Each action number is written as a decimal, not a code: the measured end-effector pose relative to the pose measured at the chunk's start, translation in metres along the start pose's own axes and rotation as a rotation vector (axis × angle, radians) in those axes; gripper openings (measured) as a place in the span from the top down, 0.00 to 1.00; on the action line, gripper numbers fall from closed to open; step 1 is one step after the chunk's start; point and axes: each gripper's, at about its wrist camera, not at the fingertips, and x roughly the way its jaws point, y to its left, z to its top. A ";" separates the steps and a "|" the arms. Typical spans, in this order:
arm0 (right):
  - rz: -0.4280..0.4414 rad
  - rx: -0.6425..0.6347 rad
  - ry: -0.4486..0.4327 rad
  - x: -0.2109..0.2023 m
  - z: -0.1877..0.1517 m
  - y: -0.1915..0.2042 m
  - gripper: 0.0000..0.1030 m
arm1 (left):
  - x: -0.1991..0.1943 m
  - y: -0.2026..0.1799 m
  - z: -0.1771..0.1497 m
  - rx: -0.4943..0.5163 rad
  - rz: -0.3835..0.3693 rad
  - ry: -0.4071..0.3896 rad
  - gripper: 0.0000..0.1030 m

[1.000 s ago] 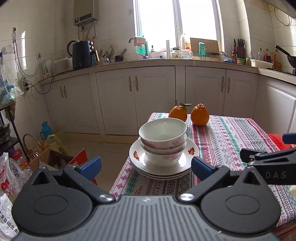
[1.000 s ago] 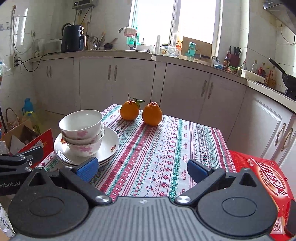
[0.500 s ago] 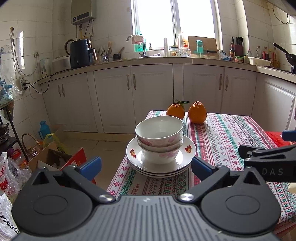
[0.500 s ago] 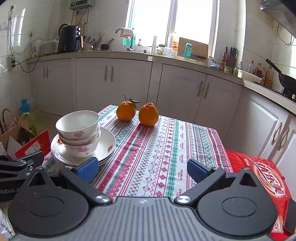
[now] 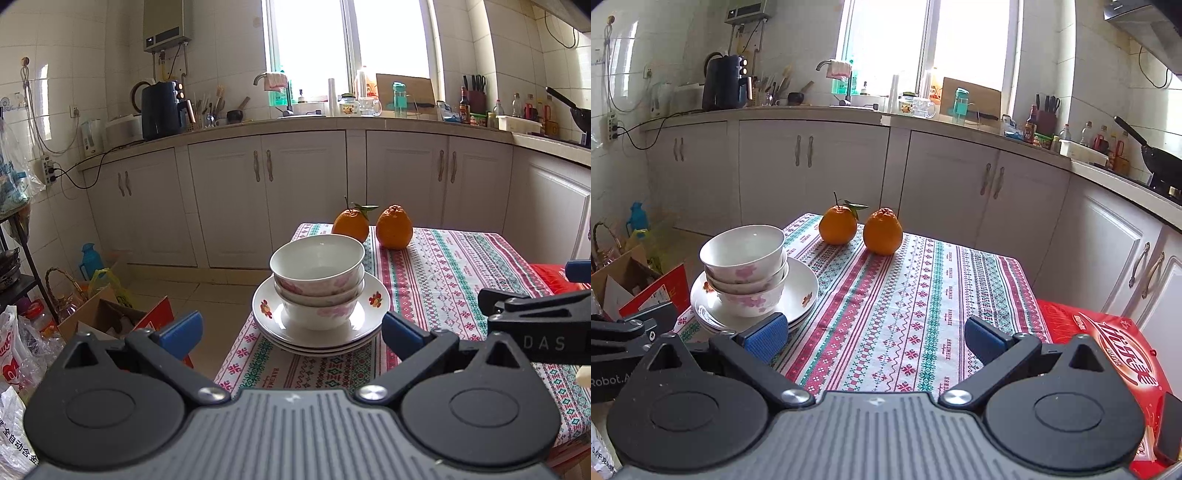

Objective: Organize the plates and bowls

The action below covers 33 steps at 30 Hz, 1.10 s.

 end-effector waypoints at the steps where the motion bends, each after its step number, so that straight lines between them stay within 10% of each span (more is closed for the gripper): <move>1: 0.000 0.000 0.000 0.000 0.000 0.000 0.00 | 0.000 0.000 0.000 -0.001 0.000 0.000 0.01; 33: -0.011 -0.003 -0.004 -0.001 0.000 0.000 0.00 | 0.000 -0.001 0.002 -0.006 0.001 0.008 0.01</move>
